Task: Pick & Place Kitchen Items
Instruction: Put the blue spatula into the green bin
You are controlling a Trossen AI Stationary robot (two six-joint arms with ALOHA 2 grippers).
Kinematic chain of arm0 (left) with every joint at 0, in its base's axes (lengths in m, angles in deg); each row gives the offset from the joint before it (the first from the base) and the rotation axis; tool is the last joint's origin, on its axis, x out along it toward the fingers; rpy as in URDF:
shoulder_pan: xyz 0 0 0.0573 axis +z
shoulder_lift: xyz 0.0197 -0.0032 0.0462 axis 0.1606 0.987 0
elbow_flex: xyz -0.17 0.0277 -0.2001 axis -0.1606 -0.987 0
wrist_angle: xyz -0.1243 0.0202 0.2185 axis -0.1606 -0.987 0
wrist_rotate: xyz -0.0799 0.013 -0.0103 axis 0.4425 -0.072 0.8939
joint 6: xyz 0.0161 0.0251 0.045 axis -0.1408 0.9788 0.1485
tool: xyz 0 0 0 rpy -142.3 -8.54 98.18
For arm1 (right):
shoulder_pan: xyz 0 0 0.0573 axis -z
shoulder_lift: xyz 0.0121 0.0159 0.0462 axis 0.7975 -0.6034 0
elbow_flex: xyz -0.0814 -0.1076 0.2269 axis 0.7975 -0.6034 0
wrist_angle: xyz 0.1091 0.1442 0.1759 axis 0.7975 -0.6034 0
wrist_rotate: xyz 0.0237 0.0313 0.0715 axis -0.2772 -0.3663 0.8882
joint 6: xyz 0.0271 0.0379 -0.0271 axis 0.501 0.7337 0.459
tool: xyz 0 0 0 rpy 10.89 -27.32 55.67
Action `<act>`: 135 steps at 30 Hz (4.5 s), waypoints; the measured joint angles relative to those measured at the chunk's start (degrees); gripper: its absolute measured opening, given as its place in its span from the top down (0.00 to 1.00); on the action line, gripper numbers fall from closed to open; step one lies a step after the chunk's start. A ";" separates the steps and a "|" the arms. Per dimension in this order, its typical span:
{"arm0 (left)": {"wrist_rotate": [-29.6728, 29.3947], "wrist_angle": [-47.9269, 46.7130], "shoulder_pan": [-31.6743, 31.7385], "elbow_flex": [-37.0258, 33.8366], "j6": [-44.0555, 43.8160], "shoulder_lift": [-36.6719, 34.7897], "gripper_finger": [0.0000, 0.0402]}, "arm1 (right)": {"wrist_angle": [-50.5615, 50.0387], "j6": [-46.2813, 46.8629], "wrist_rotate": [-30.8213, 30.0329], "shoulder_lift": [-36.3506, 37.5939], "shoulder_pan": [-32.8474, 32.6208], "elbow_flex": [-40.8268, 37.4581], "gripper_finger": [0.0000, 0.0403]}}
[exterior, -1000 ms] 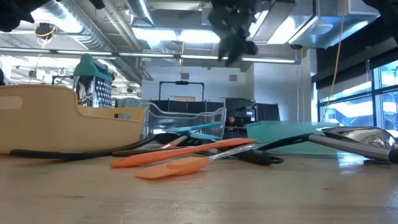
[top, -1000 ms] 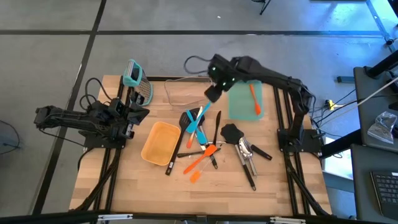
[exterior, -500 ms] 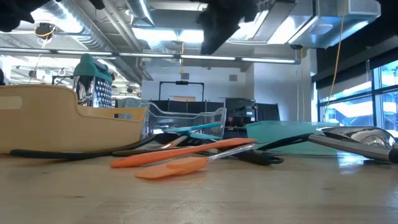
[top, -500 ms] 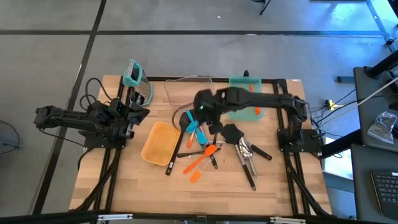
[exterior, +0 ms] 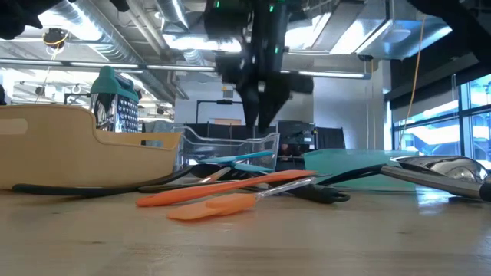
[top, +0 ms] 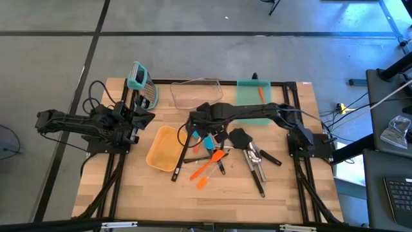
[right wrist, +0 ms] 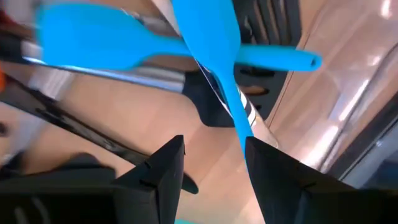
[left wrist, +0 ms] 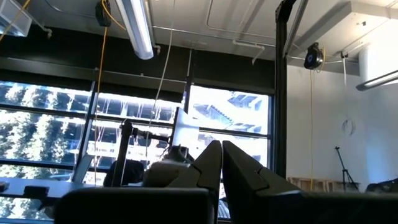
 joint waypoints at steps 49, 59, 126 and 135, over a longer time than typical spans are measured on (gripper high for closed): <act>0.02 -1.36 0.02 -0.02 0.00 0.00 0.98 | 4.03 -1.00 3.17 -5.05 8.35 0.00 0.57; 0.04 -1.33 0.02 -0.02 -0.04 0.00 0.98 | 3.30 0.17 3.01 -6.66 8.42 -0.02 0.57; 0.00 -1.31 0.02 -0.02 -0.04 0.00 0.98 | 0.17 11.14 4.05 -6.64 5.47 0.00 0.57; 0.00 -1.31 0.00 -0.02 -0.07 0.00 0.98 | -0.05 11.13 6.24 -6.64 5.29 0.00 0.57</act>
